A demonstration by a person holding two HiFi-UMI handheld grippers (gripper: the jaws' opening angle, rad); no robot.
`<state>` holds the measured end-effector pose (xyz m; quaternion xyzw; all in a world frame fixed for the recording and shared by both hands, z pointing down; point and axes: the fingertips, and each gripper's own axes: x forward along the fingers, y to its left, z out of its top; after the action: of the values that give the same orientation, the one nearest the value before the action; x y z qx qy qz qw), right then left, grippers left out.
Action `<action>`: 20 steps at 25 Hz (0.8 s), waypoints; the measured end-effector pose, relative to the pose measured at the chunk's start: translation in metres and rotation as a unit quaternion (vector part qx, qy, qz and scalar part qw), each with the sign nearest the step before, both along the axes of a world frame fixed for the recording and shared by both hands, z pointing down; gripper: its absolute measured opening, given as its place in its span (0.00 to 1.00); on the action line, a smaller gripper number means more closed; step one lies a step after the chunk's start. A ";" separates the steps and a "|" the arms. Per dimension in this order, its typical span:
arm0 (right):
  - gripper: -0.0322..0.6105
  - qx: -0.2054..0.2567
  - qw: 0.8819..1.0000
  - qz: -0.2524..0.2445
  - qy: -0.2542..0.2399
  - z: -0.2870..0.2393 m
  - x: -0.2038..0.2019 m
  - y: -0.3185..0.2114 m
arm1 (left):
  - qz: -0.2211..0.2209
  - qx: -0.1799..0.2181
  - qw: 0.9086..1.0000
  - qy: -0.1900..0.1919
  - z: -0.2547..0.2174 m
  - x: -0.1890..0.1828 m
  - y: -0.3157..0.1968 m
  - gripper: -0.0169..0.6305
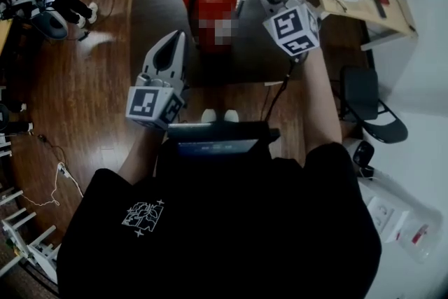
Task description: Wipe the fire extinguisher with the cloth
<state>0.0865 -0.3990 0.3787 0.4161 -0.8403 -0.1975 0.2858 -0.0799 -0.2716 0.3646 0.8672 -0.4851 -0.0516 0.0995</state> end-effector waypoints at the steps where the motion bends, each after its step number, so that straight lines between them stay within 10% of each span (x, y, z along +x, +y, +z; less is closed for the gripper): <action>1: 0.21 0.004 1.000 -0.005 0.020 0.002 -0.007 0.001 | -0.001 0.001 1.000 -0.001 -0.002 -0.001 0.003 0.03; 10: 0.21 0.018 0.992 -0.005 0.121 0.039 -0.024 0.050 | -0.011 -0.004 1.000 -0.003 0.001 -0.014 0.009 0.03; 20: 0.21 -0.145 0.978 -0.061 0.134 0.186 -0.049 0.098 | -0.008 -0.002 1.000 -0.005 0.000 -0.011 0.007 0.03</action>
<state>0.0378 -0.3012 0.5647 0.2883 -0.8380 -0.1440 0.4404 -0.0904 -0.2643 0.3649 0.8635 -0.4923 -0.0474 0.0988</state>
